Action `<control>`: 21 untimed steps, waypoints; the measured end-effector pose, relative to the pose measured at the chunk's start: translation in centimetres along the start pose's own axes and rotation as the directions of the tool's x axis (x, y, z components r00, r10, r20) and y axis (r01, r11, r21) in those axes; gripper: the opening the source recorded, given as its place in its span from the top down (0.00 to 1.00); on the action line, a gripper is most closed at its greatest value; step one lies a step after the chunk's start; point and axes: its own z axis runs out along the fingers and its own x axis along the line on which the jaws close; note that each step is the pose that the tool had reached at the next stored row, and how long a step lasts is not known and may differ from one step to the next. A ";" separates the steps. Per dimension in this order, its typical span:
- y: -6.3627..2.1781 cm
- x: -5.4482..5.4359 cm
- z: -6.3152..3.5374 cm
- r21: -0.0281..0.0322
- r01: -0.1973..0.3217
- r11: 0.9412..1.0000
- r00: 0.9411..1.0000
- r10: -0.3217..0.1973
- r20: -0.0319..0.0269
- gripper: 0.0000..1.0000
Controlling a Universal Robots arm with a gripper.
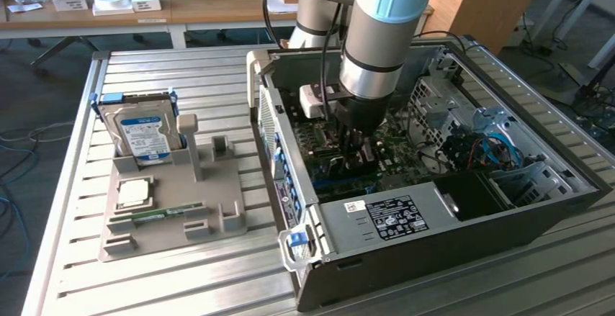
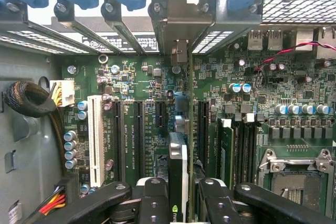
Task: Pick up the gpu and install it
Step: 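Insert the gpu into the slot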
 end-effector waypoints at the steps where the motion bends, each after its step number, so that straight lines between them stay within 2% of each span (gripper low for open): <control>1: 0.00 0.0 0.00 0.000 0.000 1.000 1.000 0.000 0.000 0.73; 6: 0.04 0.0 0.03 0.000 -0.001 1.000 1.000 0.001 0.001 0.72; 7: 0.02 0.0 0.02 0.000 -0.001 1.000 1.000 0.001 0.000 0.66; 8: 0.00 0.0 0.01 0.000 0.000 1.000 1.000 0.000 0.000 0.66; 9: 0.00 0.0 0.00 0.000 0.000 1.000 1.000 0.000 0.000 0.60; 15: 0.00 0.0 -0.07 0.000 0.000 1.000 1.000 0.000 0.000 0.60; 21: -0.01 0.0 -1.07 0.000 0.000 1.000 1.000 0.000 0.000 0.60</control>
